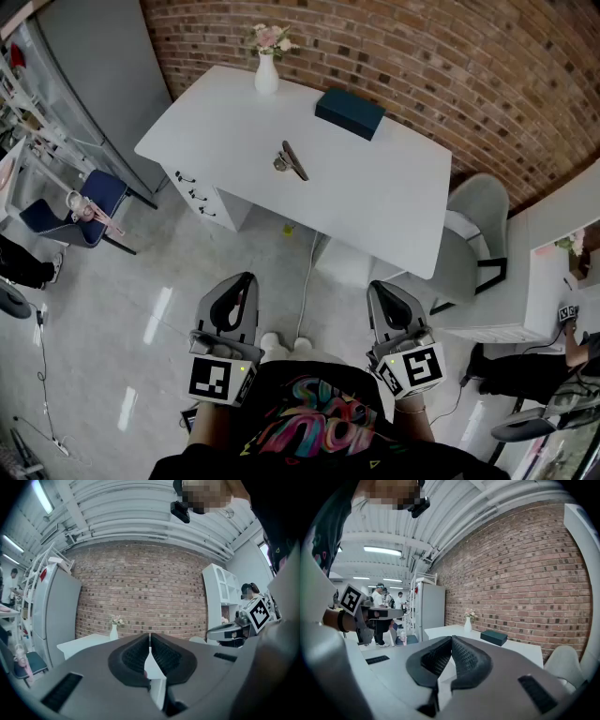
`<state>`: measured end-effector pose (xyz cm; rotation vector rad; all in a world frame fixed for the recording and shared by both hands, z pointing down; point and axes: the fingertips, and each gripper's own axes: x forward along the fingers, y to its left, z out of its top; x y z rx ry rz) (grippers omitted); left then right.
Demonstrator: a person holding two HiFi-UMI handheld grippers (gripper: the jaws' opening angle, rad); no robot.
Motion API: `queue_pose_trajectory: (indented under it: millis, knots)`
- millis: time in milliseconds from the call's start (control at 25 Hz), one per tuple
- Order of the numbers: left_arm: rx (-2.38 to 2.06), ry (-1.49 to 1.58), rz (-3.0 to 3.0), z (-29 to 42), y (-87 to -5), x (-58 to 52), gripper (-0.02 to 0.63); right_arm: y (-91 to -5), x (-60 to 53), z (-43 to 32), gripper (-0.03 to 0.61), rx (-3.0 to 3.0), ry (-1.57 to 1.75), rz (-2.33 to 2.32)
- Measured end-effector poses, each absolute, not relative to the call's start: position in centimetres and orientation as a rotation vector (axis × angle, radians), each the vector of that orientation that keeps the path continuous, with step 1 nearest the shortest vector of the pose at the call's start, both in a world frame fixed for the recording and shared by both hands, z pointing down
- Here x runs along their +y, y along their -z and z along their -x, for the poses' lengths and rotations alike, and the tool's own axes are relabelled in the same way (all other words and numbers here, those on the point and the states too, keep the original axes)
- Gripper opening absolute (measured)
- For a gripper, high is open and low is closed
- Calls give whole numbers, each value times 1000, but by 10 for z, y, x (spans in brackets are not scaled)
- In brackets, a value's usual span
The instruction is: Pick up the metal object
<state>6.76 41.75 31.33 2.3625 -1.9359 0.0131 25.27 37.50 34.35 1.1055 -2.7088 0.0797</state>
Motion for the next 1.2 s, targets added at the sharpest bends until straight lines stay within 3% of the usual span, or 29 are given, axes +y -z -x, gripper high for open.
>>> queue_pose_trajectory:
  millis: [800, 1200]
  knots:
    - [-2046, 8, -2261, -76, -333, 434, 32, -359, 382, -258, 17, -2772, -100, -1000]
    - [-2022, -20, -2254, -27, -347, 364, 34, -377, 311, -206, 17, -2751, -134, -993]
